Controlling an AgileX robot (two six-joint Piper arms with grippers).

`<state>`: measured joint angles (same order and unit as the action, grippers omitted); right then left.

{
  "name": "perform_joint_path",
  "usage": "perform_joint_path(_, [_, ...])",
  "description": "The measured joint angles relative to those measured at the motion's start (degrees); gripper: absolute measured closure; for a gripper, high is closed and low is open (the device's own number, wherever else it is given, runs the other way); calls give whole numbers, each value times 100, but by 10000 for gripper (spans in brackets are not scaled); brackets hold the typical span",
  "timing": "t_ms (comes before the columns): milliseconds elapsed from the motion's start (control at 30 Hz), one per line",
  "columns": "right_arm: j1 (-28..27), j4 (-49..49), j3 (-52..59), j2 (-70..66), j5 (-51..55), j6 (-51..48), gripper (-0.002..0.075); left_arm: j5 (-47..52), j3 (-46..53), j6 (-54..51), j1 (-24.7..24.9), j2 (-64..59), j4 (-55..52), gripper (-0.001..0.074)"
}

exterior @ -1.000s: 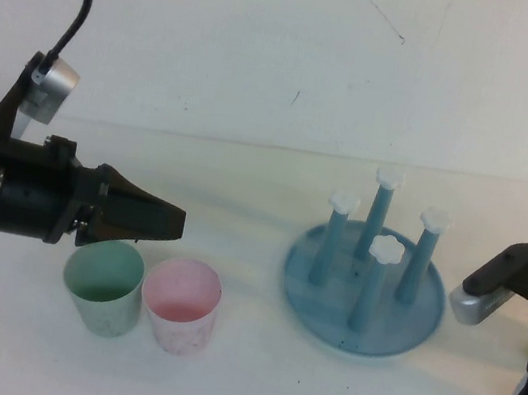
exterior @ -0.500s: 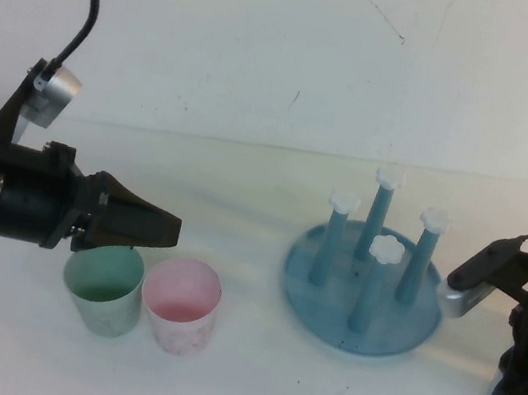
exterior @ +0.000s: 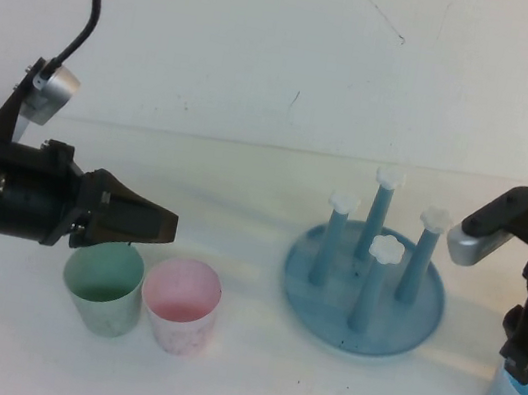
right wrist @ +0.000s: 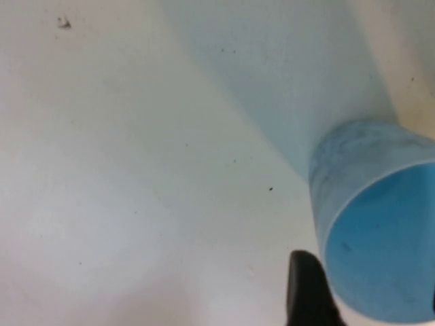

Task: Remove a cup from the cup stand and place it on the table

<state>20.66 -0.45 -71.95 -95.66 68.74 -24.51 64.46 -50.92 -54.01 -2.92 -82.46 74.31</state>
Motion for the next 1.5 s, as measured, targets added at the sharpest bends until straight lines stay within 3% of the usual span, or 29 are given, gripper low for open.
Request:
perform_joint_path(333, [0, 211, -4, 1389, -189, 0, 436, -110, 0, -460, 0, 57, 334, 737])
perform_joint_path(667, [0, 1291, 934, 3100, -1988, -821, 680, -1735, 109, -585, 0, 1509, -231, 737])
perform_joint_path(833, [0, 2658, 2117, 4050, -3202, -2045, 721, -2713, 539, -596, 0, 2522, -617, 737])
perform_joint_path(1000, [0, 4782, 3366, 5037, -4365, -4067, 726, -3607, 1351, -596, 0, 3460, -658, 736])
perform_joint_path(1267, [0, 8087, 4394, 6454, -4667, -7329, 727, -4389, 2565, -602, 0, 4707, -658, 737])
perform_joint_path(1500, [0, 9098, 4662, 7094, -4549, -7919, 727, -4400, 3031, -602, 0, 5197, -771, 737])
